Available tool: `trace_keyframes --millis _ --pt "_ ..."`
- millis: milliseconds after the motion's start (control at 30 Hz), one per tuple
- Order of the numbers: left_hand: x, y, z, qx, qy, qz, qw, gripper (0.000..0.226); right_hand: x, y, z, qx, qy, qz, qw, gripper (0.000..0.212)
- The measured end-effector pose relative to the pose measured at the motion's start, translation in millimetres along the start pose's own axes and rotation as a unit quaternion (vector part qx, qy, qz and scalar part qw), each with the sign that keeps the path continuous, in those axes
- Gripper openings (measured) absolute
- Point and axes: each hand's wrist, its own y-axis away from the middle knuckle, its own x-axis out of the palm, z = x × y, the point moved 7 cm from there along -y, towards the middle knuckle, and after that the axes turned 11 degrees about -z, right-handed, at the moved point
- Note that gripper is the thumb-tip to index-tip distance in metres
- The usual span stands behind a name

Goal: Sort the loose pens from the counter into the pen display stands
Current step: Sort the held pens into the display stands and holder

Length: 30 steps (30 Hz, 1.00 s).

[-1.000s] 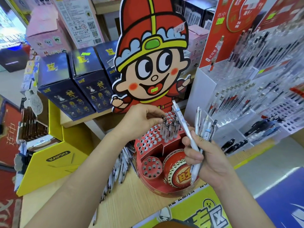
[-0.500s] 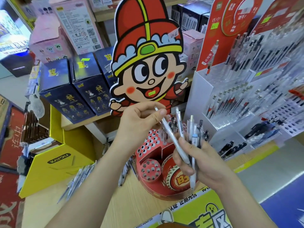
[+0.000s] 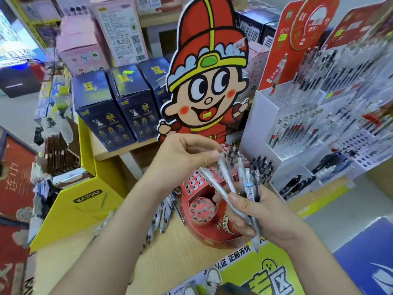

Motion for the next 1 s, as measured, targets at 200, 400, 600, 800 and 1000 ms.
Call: trace_keyframes --millis 200,400,600,800,1000 --pt "3 6 -5 0.008 0.022 -0.043 0.999 0.013 -12 12 14 -0.046 0.061 -0.030 0.997 0.018" --pt "13 -7 -19 0.007 0.084 -0.113 0.990 0.022 -48 15 20 -0.053 0.124 -0.030 0.990 0.027" --pt "27 -24 -35 0.079 0.019 -0.274 0.958 0.024 -123 2 20 -0.015 0.115 -0.066 0.991 0.035" --pt "50 -29 -44 0.100 -0.062 -0.397 0.910 0.008 -201 -21 31 0.037 0.070 -0.098 0.992 0.026" --pt "86 -21 -41 0.094 -0.090 -0.401 0.907 0.007 -210 -38 38 0.075 0.020 -0.062 0.995 0.013"
